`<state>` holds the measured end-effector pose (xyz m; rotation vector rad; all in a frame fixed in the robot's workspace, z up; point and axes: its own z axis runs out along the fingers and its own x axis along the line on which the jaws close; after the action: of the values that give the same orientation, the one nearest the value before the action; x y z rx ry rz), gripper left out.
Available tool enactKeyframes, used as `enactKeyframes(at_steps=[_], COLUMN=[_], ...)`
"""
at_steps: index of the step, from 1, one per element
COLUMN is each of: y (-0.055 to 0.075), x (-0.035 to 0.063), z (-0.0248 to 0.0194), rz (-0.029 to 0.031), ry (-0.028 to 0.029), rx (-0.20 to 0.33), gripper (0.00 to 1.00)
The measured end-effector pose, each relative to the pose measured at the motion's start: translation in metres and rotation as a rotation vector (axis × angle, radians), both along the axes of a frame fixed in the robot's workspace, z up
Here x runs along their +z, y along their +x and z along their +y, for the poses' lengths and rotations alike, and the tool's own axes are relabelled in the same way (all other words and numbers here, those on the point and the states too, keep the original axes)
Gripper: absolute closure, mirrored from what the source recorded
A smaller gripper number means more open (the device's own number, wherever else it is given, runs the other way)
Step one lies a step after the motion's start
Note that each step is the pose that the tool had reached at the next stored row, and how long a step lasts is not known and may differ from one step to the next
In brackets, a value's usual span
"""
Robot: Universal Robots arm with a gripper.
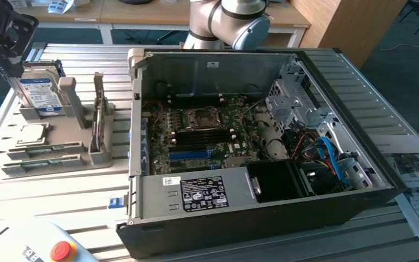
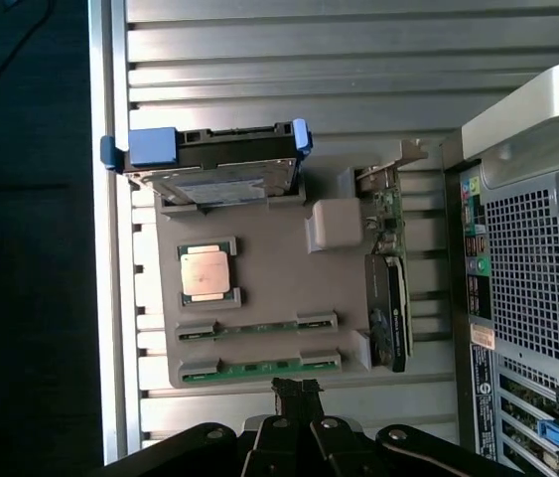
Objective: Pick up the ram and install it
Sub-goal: 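Reach for the ram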
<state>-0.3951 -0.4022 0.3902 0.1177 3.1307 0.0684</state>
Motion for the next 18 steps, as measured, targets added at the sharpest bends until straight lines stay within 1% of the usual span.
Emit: enactKeyframes(at_steps=[3, 5, 6, 15, 18], y=[0.0, 0.0, 0.0, 0.0, 0.0], x=[0.0, -0.0002, -0.0004, -0.0014, -0.0017], z=[0.0, 0.0017, 0.0048, 0.0161, 0.0187], rz=[0.0001, 0.0001, 0.0001, 0.0001, 0.0], ry=[0.0, -0.0001, -0.0001, 0.0, 0.0], rx=[0.0, 0.0, 0.0, 0.0, 0.0], gripper=[0.9, 0.9, 0.9, 0.9, 0.9])
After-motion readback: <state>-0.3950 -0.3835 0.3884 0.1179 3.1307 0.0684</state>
